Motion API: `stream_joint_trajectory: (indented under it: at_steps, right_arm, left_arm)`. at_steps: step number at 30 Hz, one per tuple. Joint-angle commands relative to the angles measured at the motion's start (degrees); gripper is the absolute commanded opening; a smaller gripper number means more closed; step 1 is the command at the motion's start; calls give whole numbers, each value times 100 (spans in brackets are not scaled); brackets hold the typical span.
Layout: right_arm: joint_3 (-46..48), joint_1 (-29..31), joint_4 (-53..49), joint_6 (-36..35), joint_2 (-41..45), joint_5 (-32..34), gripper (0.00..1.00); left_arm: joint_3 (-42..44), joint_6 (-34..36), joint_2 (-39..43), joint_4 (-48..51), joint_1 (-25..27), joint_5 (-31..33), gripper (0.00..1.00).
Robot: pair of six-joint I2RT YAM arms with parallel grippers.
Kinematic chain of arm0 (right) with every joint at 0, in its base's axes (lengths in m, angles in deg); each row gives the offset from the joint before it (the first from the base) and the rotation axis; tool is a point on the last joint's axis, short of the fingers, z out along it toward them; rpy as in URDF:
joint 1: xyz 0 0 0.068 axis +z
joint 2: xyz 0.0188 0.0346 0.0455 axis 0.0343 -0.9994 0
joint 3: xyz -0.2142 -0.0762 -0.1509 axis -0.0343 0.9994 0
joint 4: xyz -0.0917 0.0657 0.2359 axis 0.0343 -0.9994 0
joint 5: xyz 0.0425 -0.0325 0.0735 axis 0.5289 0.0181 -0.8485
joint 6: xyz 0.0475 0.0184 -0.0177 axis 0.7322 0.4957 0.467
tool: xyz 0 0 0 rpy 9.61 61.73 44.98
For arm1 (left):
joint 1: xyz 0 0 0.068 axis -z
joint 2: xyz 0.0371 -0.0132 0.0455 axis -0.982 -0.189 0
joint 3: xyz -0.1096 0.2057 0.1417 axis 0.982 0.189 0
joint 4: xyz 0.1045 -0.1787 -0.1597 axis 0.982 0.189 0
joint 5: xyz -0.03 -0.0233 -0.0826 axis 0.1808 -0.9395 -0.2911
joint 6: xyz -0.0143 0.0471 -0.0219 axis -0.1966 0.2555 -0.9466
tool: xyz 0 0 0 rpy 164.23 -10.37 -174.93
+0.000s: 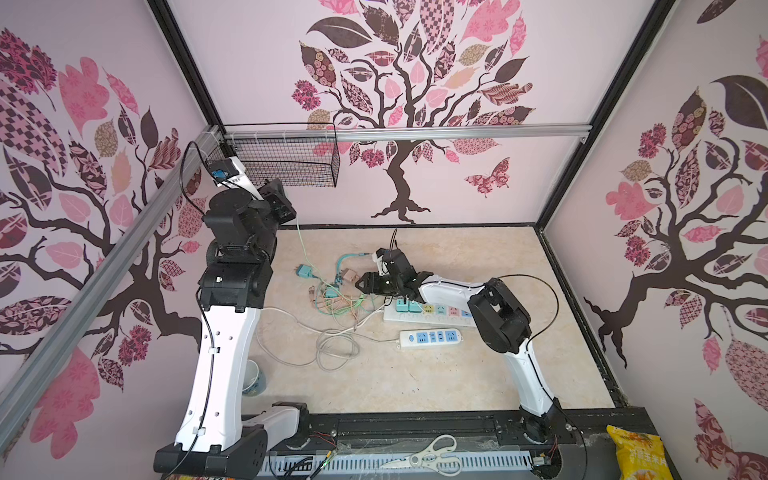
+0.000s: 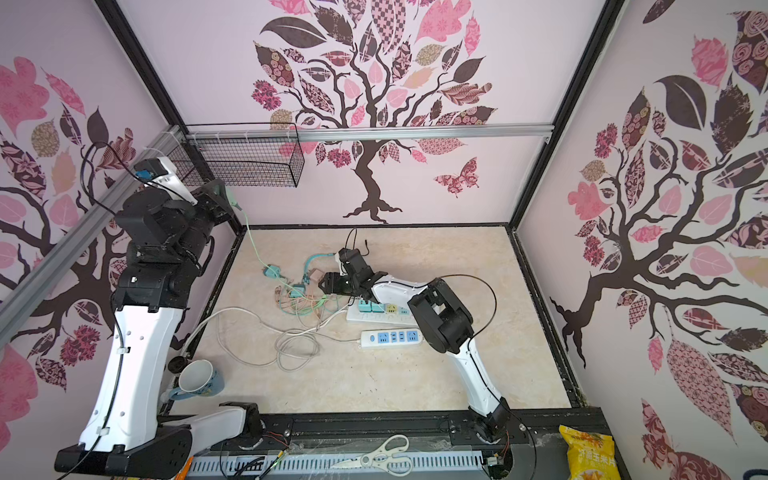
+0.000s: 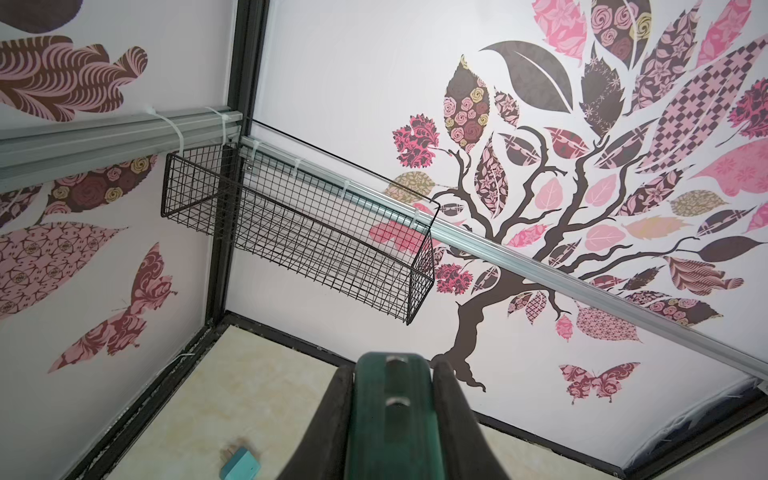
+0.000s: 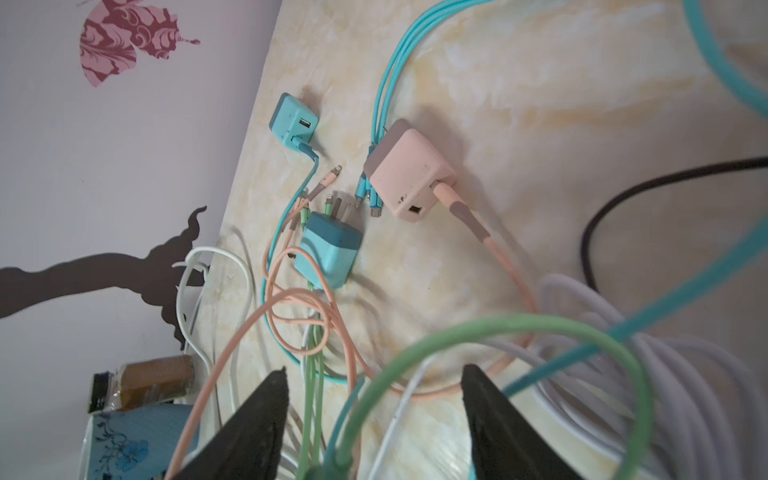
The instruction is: Insert the plug
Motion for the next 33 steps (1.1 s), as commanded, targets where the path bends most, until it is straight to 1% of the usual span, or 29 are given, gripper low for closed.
stream_joint_trajectory:
  at_steps: [1,3,6,7,10,13,16,21,24,26,29,32,33]
  right_arm:
    - [-554,94,-51,-14,-397,15,56]
    - [-667,104,-28,-108,-395,16,44]
    - [-687,104,141,-380,-121,41,24]
    - [-705,103,152,-506,11,69,19]
    - [-694,104,190,-929,454,198,10]
    - [-630,103,212,-1345,939,474,3]
    - [-571,103,291,-1771,1404,773,1]
    - [-641,62,514,-2344,1979,900,0]
    - [-740,-46,651,-2547,2241,1006,0]
    - [-752,-207,753,-2557,2424,1057,0]
    - [-646,-489,915,-2564,2769,1050,0]
    - [-406,-712,999,-2778,3158,1099,0]
    - [-300,-805,1029,-2838,3288,1132,1]
  left_arm:
    - [-30,132,153,-50,-30,31,0]
    - [-47,182,171,0,-32,81,0]
    - [-104,265,208,102,-25,163,0]
    - [-88,275,242,110,-28,193,0]
    - [12,310,359,70,-25,238,0]
    - [70,320,441,31,-26,263,0]
    - [88,317,502,17,-25,255,0]
    - [165,348,597,4,-25,304,0]
    - [228,352,637,7,-25,256,0]
    - [249,339,646,4,-25,204,0]
    - [232,304,618,-4,-25,31,0]
    - [150,213,542,15,-25,-342,0]
    - [114,143,495,-2,-25,-593,0]
